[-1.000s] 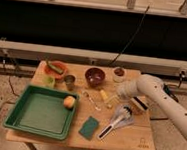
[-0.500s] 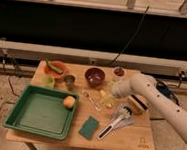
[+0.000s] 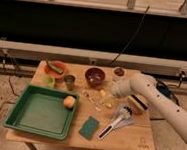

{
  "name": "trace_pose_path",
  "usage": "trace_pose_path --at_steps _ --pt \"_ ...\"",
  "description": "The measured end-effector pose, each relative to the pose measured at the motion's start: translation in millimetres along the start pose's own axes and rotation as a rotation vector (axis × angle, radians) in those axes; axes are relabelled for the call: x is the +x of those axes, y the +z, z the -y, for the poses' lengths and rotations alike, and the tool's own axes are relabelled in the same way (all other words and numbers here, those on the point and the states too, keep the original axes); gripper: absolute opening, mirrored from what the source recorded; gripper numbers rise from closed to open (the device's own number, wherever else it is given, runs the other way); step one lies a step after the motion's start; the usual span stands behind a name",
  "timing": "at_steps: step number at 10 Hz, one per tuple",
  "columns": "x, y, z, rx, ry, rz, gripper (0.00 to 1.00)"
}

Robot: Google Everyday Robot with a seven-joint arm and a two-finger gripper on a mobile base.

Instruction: Place fork in purple bowl

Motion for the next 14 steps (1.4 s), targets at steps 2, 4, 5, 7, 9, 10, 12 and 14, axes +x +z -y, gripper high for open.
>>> trace_pose_path --at_steps 2,4,5,7,9,10,12,14 --pt "-5.6 8.2 -6.0 -0.003 -0.004 0.011 0.8" --pt "-23.5 28.7 -18.2 -0.016 -0.009 0.023 0.8" --pt "-33.8 41.2 -25.2 -0.025 -0.014 0.029 0.8" --pt "-37.1 50.7 -29.4 -0.035 -0.013 0.034 0.8" --pt "-36.8 59.8 -32.1 -0.045 -0.002 0.038 0.8" --pt "-33.5 64.0 -32.3 -0.049 0.011 0.037 0.8" --pt "-25.0 73.3 -33.4 -0.056 0.035 0.034 0.8" --pt "-20.4 81.0 -37.6 -0.066 0.049 0.031 0.8"
